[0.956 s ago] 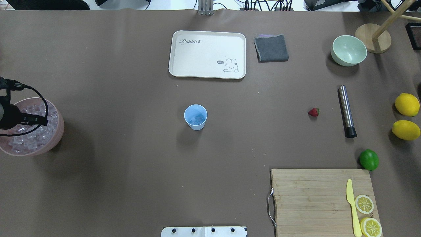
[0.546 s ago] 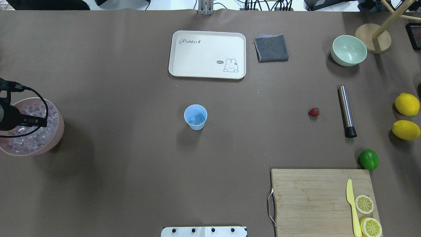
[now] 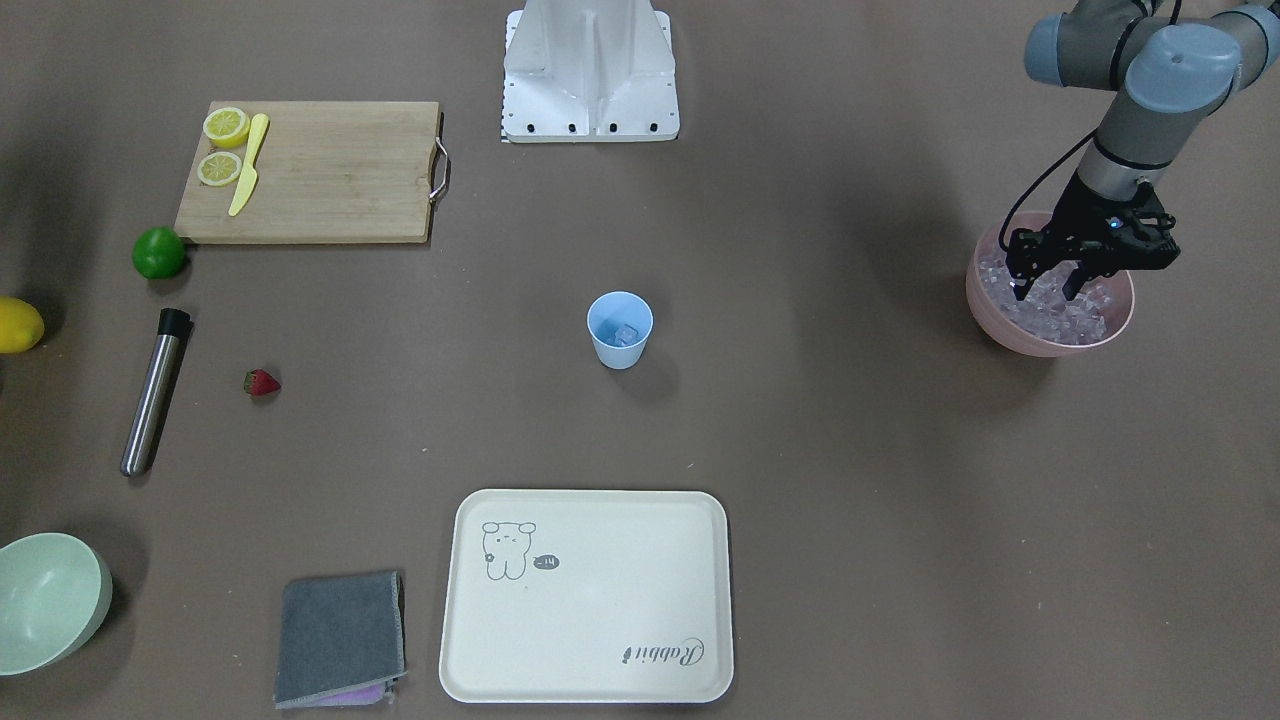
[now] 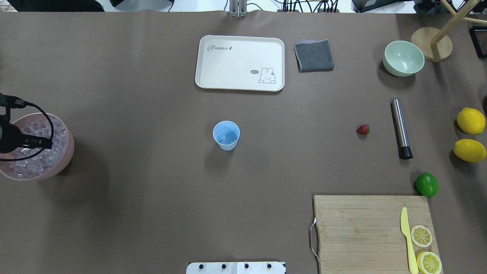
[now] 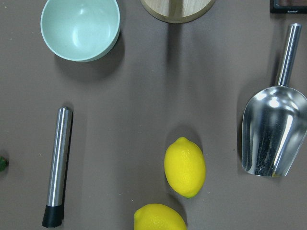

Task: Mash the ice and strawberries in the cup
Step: 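Close the left gripper on an ice cube in the pink bowl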

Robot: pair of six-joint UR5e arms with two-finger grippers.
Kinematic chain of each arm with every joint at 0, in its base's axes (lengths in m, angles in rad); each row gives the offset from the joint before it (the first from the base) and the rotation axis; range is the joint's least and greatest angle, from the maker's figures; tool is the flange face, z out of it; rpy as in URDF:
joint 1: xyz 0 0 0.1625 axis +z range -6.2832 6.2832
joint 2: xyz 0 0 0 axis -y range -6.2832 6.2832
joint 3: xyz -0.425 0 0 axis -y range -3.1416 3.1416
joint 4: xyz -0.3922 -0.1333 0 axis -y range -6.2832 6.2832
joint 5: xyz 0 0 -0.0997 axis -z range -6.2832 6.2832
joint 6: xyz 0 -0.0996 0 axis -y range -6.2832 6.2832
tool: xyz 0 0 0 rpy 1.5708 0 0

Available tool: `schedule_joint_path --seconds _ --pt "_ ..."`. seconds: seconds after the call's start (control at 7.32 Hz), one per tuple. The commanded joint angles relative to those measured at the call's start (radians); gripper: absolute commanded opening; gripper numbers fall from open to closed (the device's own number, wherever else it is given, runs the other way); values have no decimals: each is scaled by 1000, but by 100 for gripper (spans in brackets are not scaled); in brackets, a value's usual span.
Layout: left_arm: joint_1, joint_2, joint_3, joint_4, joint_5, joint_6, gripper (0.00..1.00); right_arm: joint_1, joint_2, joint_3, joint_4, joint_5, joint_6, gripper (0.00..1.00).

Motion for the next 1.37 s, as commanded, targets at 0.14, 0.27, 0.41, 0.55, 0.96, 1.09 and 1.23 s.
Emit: schedule_joint_path --seconds 0.14,0.27,0.41,0.55,0.96,1.09,1.23 --pt "3 12 -11 0 0 0 66 0 4 0 0 -1 1 100" --pt "5 12 -11 0 0 -2 66 0 4 0 0 -1 1 100" --pt "15 12 -11 0 0 -6 66 0 4 0 0 -1 1 100" --pt "31 10 -8 0 3 -12 66 0 4 0 0 -1 1 100" --pt "34 10 -5 0 6 -11 37 0 4 -2 0 -3 1 100" --pt "32 12 -10 0 6 -6 17 0 4 0 0 -3 1 100" --pt "26 12 -13 0 5 -3 0 0 4 0 0 -3 1 100"
